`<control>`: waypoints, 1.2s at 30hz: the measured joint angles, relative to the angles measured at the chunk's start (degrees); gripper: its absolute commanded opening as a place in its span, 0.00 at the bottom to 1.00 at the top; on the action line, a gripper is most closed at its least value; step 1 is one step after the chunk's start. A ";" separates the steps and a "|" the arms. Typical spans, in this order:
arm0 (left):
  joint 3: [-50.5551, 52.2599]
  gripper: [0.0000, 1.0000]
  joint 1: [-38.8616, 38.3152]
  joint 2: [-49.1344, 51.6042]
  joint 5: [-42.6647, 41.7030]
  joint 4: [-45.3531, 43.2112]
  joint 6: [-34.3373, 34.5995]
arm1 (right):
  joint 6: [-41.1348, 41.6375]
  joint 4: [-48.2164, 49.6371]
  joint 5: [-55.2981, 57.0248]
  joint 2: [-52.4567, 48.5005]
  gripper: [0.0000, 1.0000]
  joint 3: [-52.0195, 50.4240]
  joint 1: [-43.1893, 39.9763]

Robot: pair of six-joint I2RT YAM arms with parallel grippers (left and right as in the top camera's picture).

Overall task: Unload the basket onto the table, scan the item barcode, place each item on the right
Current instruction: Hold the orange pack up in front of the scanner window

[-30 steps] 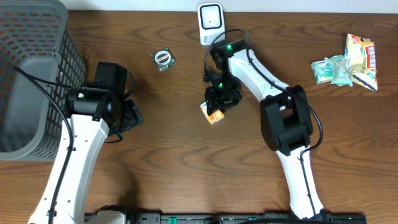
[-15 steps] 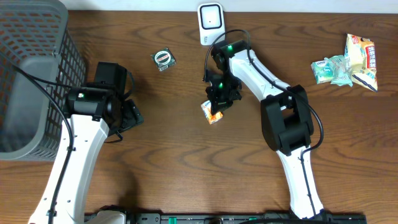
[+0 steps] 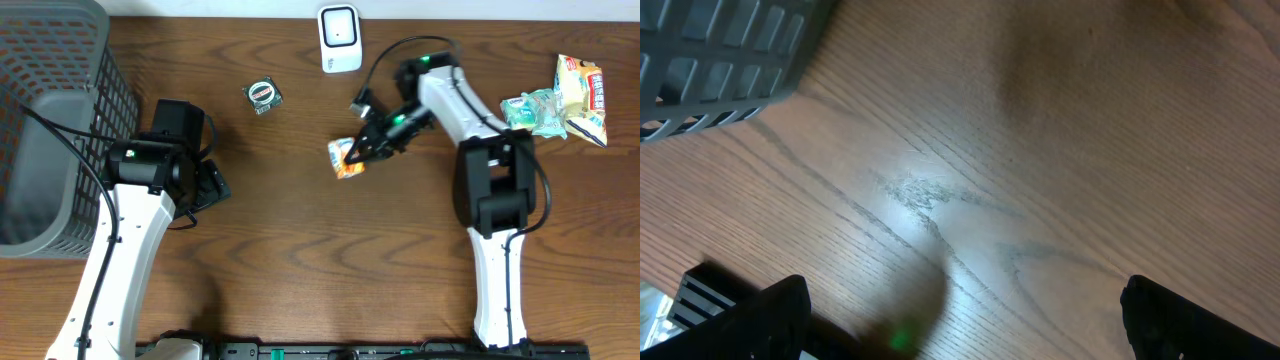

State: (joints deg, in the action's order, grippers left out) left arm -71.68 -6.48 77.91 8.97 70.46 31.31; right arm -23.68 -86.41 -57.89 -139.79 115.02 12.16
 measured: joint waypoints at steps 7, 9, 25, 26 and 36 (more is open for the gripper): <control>0.00 0.98 0.00 0.00 0.00 0.00 0.00 | -10.71 -6.80 -5.75 0.00 0.01 -0.02 -4.07; 0.00 0.98 0.00 0.00 0.00 0.00 0.00 | -13.29 -8.41 -6.95 0.00 0.01 -0.02 -4.87; 0.00 0.97 0.00 0.00 0.00 -0.02 0.00 | -23.06 -11.10 -16.52 0.00 0.01 -0.02 -10.71; 0.00 0.98 0.00 0.00 0.00 -0.02 0.00 | -23.41 -11.10 -17.05 0.00 0.01 -0.02 -10.71; 0.00 0.97 0.00 0.00 0.00 -0.02 0.00 | -26.77 -11.13 -21.42 0.00 0.01 -0.02 -10.69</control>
State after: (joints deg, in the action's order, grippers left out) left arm -71.68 -6.48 77.91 8.97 70.43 31.31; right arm -50.46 -97.54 -79.31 -139.79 115.00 1.48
